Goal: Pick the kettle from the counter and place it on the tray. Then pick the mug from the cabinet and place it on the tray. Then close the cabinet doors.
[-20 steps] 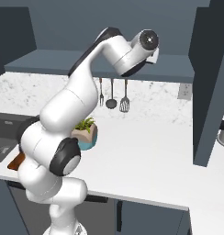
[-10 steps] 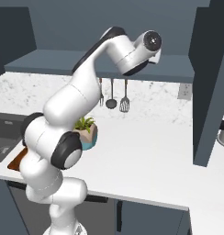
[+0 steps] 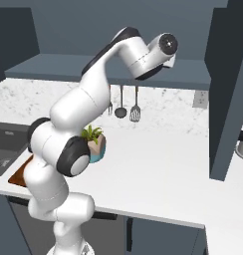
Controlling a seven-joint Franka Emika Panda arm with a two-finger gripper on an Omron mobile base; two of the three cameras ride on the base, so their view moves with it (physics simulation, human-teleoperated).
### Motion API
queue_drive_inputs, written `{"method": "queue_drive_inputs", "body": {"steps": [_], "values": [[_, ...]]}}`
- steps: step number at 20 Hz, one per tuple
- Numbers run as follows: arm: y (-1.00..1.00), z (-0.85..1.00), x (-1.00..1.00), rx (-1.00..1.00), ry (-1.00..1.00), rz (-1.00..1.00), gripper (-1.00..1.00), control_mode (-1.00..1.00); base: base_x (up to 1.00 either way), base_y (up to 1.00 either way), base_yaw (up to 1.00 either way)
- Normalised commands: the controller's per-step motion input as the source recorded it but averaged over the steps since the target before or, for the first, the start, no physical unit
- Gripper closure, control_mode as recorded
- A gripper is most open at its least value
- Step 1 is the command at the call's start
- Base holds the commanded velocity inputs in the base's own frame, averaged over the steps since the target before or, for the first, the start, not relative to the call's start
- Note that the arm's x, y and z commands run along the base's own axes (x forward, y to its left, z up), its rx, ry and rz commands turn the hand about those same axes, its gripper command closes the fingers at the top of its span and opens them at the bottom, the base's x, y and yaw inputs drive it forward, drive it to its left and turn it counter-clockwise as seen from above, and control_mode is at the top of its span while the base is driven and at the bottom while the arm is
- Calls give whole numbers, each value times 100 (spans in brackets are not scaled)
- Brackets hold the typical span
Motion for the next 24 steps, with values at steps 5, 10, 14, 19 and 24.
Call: {"method": "queue_drive_inputs", "body": {"steps": [5, 10, 14, 19, 24], "values": [[0, -1, 10, 0, 0, 3, -100, -100, 0, 0, 0], [0, -1, 9, 0, 0, 3, -100, -100, 0, 0, 0], [-1, 0, 7, 0, 0, 3, -100, -100, 0, 0, 0], [0, 0, 4, 0, 0, 3, 100, -100, 0, 0, 0], [0, 0, 4, 0, -1, 3, 100, -100, 0, 0, 0]]}}
